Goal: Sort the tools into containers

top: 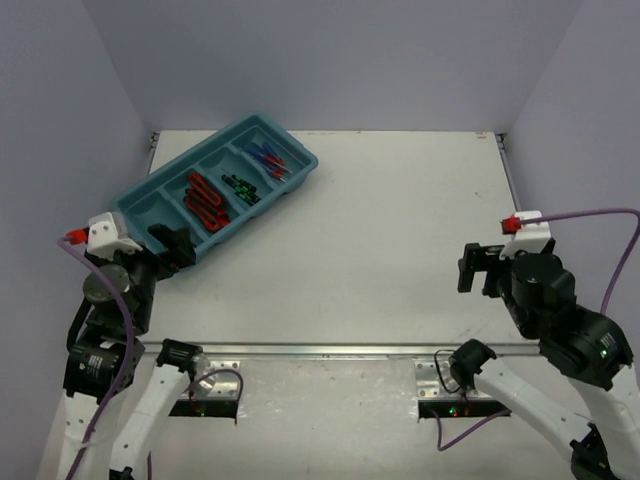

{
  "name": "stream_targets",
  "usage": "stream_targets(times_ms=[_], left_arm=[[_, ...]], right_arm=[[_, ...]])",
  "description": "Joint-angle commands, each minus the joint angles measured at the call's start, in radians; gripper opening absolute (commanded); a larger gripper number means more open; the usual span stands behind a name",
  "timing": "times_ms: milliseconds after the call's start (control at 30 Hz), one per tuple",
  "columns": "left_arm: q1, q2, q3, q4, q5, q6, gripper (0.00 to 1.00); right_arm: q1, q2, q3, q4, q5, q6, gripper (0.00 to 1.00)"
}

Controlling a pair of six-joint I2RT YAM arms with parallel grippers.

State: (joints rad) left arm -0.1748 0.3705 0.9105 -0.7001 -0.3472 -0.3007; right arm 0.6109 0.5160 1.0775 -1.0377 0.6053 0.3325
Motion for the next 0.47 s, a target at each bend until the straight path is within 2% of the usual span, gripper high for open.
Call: stream_targets(times_ms=[0, 433], left_arm=[[-0.012, -0.141, -0.048, 0.110, -0.012, 0.028, 1.00], [-0.012, -0.092, -0.101, 0.154, 0.037, -0.010, 1.00]], right_arm=[[-0.001, -0.104, 0.031, 0.008, 0.006, 0.011, 0.99], [-0.001, -0.062, -0.078, 0.068, 0.014, 0.026, 0.99]])
